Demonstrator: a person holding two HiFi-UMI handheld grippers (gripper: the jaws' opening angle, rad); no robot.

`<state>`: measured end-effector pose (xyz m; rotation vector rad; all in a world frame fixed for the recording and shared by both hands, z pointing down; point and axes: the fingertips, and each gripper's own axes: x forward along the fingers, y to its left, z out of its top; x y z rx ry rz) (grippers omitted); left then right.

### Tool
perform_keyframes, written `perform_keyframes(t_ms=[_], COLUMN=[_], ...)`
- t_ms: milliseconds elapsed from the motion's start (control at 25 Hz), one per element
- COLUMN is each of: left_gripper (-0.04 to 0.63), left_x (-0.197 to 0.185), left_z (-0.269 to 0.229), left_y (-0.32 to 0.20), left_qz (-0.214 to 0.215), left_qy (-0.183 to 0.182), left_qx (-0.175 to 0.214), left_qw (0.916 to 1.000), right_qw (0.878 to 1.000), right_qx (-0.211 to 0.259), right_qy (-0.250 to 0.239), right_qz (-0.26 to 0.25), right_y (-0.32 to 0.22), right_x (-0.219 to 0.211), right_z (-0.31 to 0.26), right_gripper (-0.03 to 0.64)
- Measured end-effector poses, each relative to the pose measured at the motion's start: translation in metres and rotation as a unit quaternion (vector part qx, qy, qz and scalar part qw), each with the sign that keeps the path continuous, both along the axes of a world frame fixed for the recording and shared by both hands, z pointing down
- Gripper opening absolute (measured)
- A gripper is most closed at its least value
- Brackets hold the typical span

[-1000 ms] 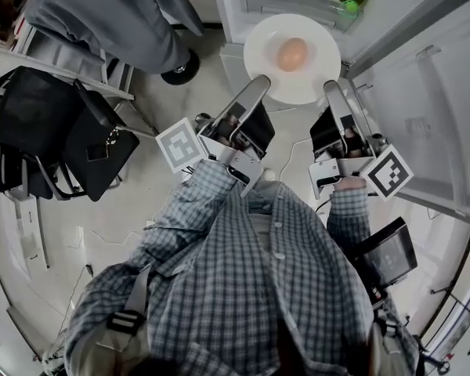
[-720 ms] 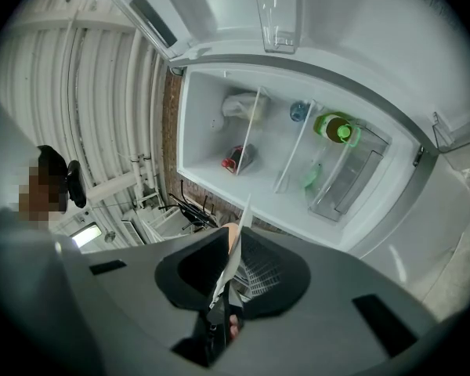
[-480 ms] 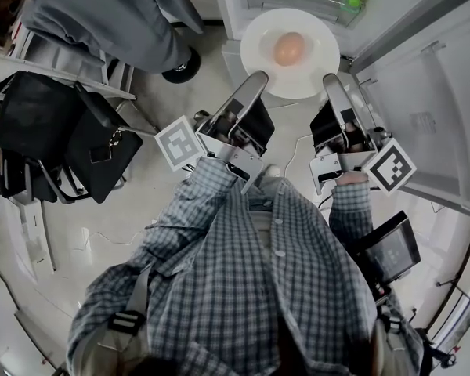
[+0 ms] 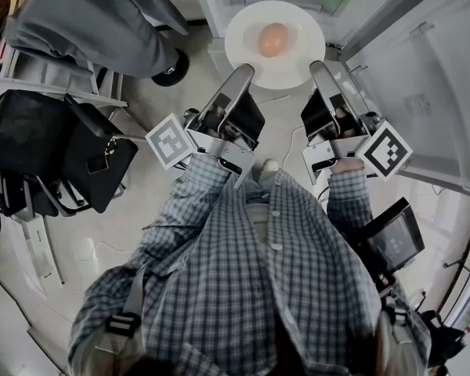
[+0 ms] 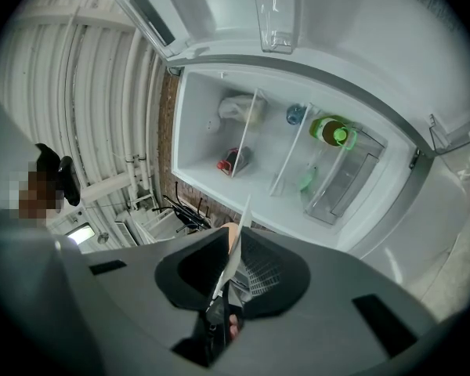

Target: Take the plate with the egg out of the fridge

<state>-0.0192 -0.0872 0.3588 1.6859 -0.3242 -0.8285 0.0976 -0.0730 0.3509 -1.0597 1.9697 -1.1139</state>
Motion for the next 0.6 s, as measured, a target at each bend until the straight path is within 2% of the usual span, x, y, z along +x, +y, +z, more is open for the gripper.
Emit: perform_keyframes(t_ms=[600], left_gripper=[0.057], left_x=[-0.0028], left_z=[-0.0031], left_y=[-0.0017], left_qz=[-0.006], left_qy=[-0.002], left_qx=[0.009], left_qw=[0.9999], right_qw=[1.0], right_qx=[0.004], right_qy=[0.003], right_qz=[-0.008], right_y=[-0.0035], right_x=[-0.0039], right_z=[-0.0043], right_gripper=[0.055])
